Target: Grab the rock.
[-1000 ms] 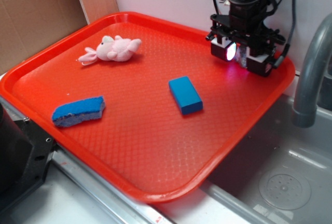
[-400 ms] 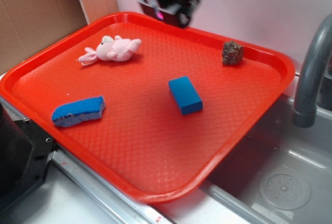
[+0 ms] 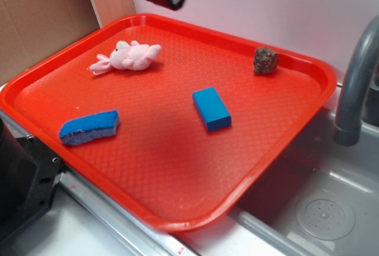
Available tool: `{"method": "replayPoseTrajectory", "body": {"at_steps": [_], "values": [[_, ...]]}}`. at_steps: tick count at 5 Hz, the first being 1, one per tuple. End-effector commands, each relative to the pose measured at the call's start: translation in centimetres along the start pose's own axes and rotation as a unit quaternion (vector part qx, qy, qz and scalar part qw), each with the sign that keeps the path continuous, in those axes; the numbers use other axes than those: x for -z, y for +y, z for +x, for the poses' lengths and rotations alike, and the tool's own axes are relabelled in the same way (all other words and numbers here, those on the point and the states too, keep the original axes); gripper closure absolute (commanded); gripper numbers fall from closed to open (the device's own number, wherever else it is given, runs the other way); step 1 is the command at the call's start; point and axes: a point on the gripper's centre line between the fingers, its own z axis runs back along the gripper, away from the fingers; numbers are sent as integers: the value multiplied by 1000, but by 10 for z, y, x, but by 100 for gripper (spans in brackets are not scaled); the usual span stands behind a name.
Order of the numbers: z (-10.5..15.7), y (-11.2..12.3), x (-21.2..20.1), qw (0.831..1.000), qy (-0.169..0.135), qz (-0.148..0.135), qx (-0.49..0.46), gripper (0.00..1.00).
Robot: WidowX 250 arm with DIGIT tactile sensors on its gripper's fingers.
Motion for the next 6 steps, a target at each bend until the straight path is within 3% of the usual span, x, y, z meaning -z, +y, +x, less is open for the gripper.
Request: {"method": "replayPoseTrajectory", "body": {"at_steps": [1, 2, 3, 5, 6], "values": [[35, -26, 48, 999, -29, -11, 17, 0], [46, -29, 77, 999, -31, -27, 18, 0], [58, -35, 104, 998, -17, -56, 19, 0], [64, -56, 143, 996, 18, -87, 31, 0], [63, -60, 147, 995, 26, -90, 33, 100]]}}
